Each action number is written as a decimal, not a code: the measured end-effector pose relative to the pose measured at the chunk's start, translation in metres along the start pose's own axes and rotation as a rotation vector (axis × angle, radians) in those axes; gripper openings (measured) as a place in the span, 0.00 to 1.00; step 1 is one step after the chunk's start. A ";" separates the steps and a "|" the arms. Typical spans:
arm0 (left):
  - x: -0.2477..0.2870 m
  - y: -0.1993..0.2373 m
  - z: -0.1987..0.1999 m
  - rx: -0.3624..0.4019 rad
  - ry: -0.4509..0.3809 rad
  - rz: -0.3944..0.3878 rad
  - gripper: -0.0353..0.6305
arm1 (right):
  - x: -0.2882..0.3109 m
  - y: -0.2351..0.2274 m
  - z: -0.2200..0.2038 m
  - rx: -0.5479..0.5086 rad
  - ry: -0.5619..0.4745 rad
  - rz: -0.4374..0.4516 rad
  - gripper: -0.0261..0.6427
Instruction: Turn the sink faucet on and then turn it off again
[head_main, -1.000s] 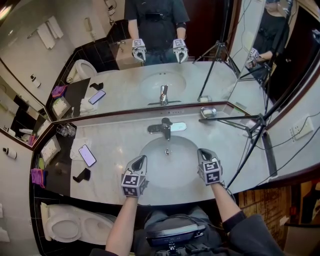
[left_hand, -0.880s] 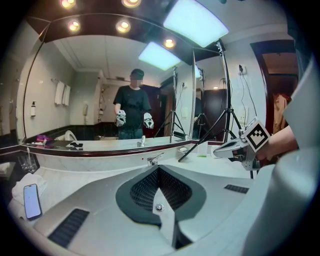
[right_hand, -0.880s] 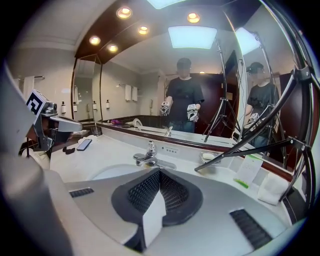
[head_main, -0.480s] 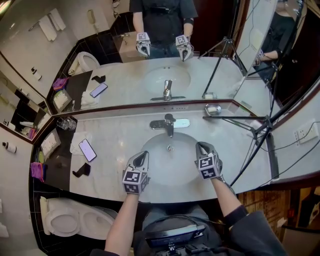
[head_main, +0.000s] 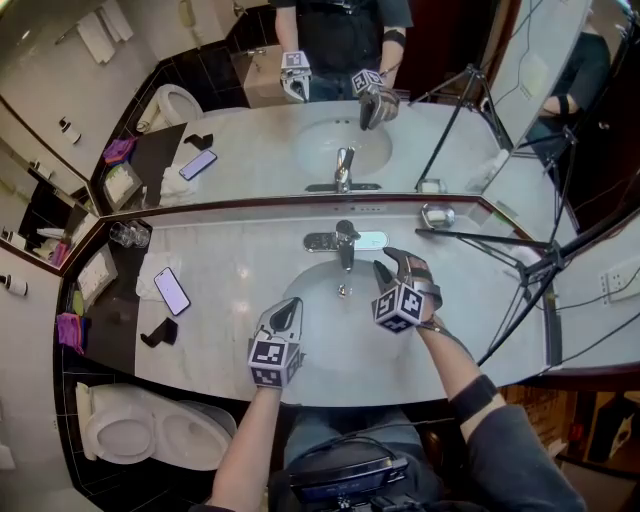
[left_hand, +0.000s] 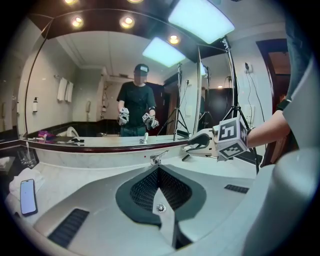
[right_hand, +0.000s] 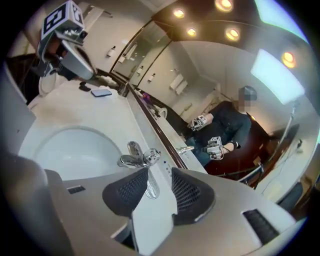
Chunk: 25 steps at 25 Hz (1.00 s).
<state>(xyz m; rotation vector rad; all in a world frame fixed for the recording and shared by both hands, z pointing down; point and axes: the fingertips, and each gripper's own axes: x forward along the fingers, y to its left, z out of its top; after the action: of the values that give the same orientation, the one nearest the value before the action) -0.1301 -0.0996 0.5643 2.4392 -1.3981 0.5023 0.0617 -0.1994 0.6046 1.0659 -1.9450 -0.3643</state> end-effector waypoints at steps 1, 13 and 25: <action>0.002 0.000 -0.002 -0.005 -0.003 0.000 0.06 | 0.009 0.001 0.003 -0.054 0.002 0.010 0.30; 0.012 0.014 -0.029 -0.062 0.017 0.014 0.06 | 0.091 0.005 0.025 -0.436 0.027 0.104 0.34; 0.015 0.020 -0.032 -0.076 0.021 0.020 0.06 | 0.110 0.033 0.015 -0.570 0.083 0.199 0.29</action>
<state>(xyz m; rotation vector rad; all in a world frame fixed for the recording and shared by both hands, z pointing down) -0.1453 -0.1082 0.6010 2.3564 -1.4081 0.4688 0.0031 -0.2695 0.6760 0.5060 -1.7020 -0.6984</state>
